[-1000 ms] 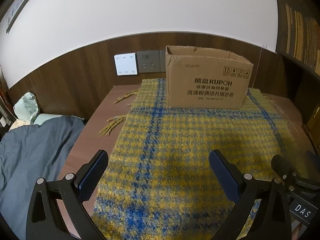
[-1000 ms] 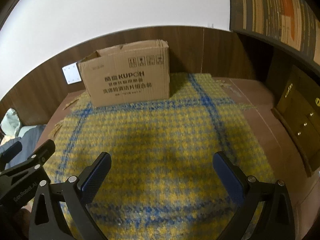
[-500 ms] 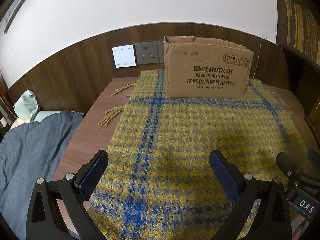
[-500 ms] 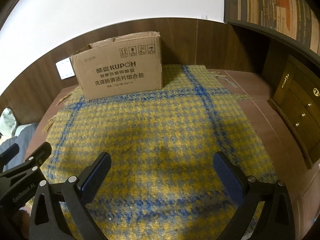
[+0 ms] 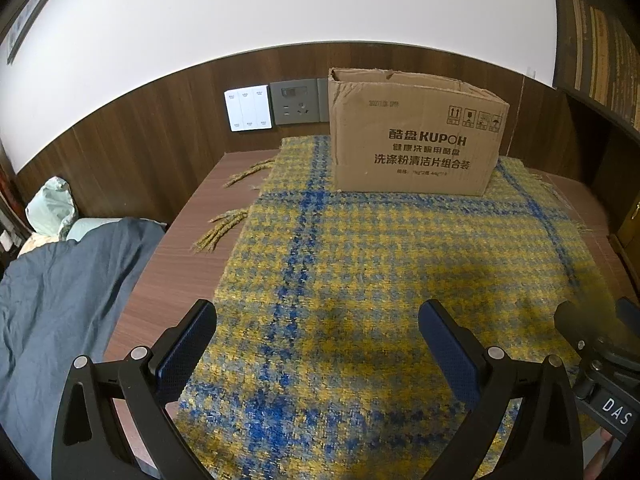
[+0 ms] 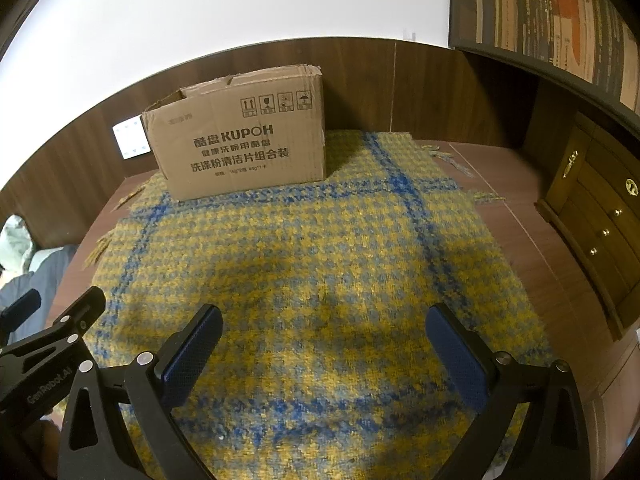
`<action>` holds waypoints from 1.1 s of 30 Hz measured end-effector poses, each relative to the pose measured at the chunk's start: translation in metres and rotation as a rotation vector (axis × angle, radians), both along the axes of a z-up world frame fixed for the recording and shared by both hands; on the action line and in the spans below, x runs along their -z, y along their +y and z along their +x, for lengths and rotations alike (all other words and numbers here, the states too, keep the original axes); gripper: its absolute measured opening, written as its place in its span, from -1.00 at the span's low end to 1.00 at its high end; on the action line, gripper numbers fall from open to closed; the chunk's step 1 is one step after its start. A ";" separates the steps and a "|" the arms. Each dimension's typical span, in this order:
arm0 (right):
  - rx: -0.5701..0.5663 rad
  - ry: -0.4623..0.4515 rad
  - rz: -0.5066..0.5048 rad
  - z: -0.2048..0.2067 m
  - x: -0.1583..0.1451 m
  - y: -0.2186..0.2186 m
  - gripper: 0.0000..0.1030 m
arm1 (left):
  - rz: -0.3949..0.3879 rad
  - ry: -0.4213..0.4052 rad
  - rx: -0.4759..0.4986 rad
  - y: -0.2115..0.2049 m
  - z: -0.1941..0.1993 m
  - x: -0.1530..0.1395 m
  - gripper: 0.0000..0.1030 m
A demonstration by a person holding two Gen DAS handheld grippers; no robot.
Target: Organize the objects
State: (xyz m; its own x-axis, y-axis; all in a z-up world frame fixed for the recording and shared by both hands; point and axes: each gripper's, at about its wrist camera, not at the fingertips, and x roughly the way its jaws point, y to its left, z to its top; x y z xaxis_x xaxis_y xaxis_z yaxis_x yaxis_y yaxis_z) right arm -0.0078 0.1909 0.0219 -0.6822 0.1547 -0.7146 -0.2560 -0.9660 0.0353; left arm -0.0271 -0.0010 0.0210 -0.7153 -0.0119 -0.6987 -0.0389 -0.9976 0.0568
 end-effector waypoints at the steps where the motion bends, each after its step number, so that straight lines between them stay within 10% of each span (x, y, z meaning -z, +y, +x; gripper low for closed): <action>1: -0.001 0.000 -0.001 0.000 0.000 0.000 0.98 | 0.000 -0.001 0.001 0.000 0.000 0.000 1.00; 33: -0.001 0.015 -0.010 0.004 -0.002 0.004 0.98 | 0.013 -0.019 0.001 0.003 0.003 0.000 1.00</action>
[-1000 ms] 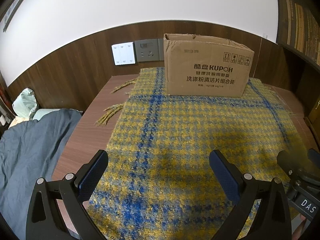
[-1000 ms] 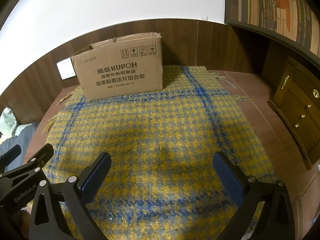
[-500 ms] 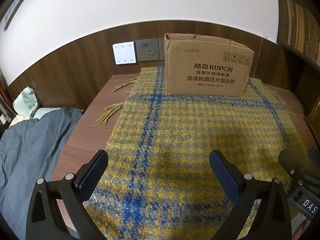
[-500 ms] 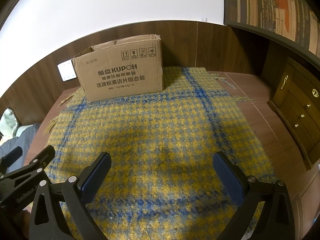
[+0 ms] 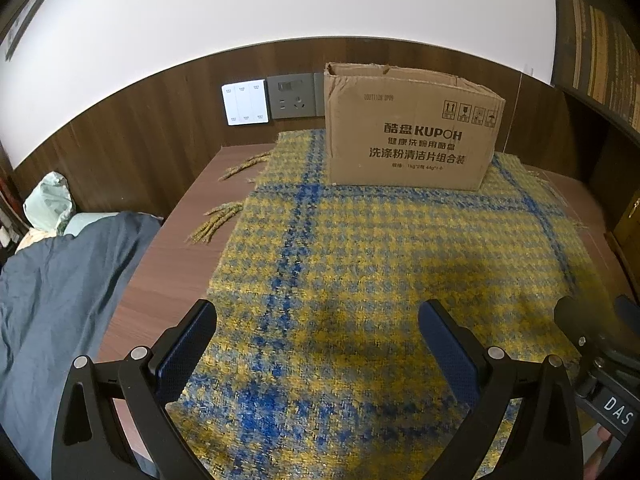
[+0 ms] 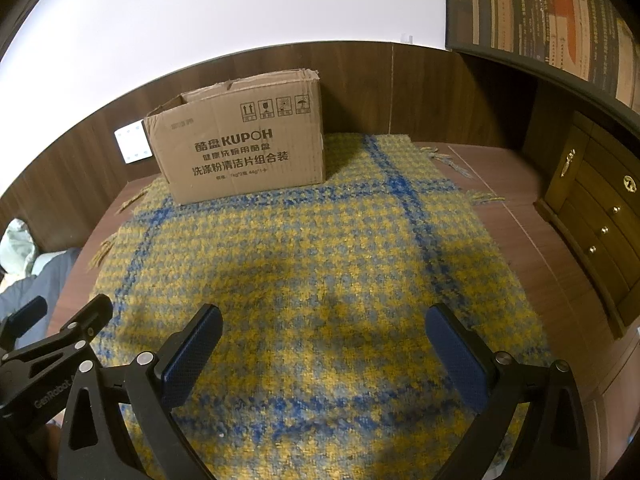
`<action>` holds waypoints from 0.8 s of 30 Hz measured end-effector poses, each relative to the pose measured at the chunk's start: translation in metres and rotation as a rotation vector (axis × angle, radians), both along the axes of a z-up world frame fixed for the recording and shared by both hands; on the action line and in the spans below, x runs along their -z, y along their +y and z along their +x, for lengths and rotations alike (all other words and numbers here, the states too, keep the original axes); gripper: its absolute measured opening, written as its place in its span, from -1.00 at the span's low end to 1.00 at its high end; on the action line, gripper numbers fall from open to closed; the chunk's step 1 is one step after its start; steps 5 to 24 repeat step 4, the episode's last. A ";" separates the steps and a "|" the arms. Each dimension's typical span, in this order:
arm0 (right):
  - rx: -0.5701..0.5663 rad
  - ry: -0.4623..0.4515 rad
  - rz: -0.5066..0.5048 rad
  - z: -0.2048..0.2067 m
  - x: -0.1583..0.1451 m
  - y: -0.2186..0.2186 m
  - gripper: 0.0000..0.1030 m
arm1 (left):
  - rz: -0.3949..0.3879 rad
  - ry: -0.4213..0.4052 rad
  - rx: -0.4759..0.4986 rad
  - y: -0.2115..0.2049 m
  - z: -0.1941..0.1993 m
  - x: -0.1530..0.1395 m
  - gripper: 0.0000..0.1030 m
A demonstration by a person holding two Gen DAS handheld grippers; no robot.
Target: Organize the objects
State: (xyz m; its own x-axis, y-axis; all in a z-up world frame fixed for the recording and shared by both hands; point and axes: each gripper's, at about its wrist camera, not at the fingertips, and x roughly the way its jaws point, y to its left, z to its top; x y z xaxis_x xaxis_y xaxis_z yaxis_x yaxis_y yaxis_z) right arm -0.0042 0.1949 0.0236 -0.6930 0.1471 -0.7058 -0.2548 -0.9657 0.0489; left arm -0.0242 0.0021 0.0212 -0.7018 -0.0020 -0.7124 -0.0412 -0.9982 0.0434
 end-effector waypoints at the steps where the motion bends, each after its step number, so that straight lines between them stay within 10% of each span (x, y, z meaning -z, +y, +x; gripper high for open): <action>1: 0.000 0.001 -0.001 0.000 0.000 0.000 0.98 | 0.005 -0.003 0.002 0.000 0.000 0.000 1.00; 24: 0.001 0.002 0.000 0.000 0.000 0.000 0.98 | 0.008 -0.006 0.002 0.000 -0.001 0.000 0.99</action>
